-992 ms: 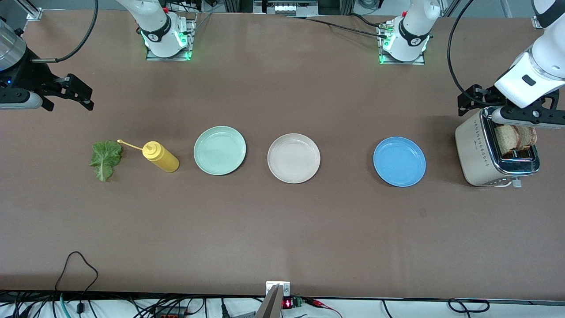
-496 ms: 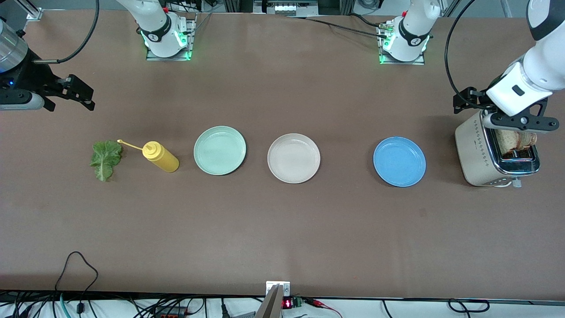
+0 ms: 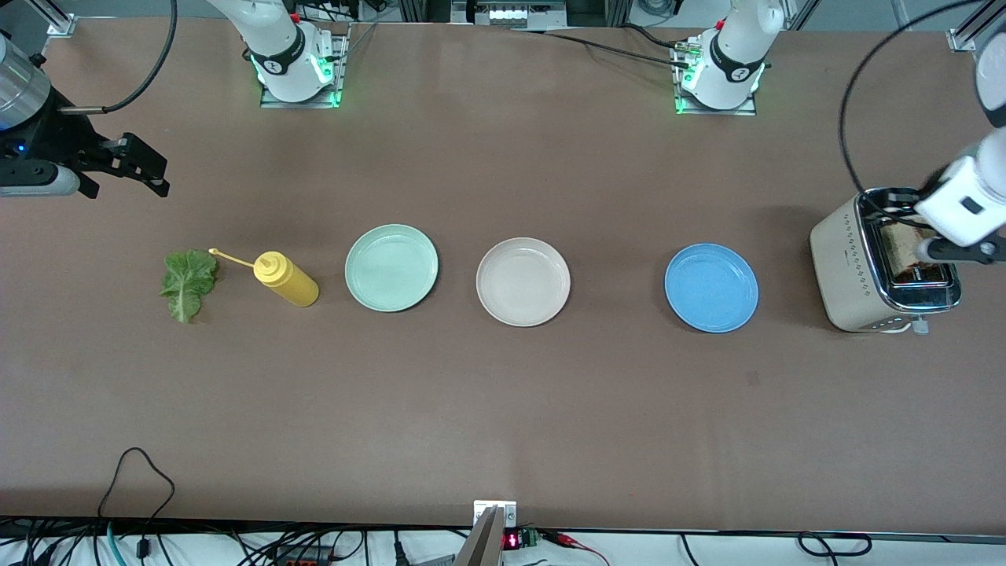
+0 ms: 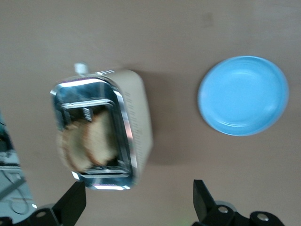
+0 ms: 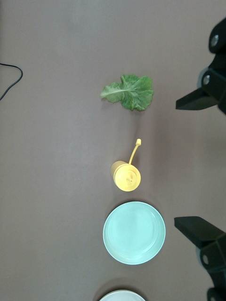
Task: Make sandwich in beige plate with both arms
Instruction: 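Lower the left gripper into the toaster and grasp a bread slice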
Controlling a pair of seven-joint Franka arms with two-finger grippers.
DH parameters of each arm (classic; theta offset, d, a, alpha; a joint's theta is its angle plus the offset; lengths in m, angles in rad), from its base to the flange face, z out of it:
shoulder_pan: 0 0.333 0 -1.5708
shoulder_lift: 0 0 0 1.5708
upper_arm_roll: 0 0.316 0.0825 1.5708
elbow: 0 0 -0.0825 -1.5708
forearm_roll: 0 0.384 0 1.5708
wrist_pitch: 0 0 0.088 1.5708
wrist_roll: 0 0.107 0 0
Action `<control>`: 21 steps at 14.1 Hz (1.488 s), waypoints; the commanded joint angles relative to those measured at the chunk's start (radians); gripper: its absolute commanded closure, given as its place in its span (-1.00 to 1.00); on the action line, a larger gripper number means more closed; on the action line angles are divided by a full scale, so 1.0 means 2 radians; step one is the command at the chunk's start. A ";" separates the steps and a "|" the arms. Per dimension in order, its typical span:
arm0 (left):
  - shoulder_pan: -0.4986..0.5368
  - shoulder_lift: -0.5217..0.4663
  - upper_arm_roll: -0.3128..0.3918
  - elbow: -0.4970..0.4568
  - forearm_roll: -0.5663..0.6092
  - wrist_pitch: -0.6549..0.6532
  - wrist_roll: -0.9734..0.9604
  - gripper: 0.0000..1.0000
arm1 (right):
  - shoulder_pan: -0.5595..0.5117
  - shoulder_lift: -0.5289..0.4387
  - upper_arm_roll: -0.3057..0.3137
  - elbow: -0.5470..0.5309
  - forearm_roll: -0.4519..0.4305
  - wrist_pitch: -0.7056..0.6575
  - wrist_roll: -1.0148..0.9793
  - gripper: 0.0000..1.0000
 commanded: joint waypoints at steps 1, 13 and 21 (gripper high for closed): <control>0.051 0.017 -0.004 -0.004 0.012 0.037 0.071 -1.00 | 0.001 -0.010 0.002 -0.009 -0.005 0.000 0.009 -1.00; 0.121 0.019 -0.004 -0.152 -0.030 0.207 0.117 -0.51 | 0.001 -0.010 0.002 -0.012 -0.005 0.001 0.009 -1.00; 0.139 0.015 -0.004 -0.181 -0.031 0.224 0.121 0.99 | 0.001 -0.010 0.002 -0.012 -0.005 0.001 0.009 -1.00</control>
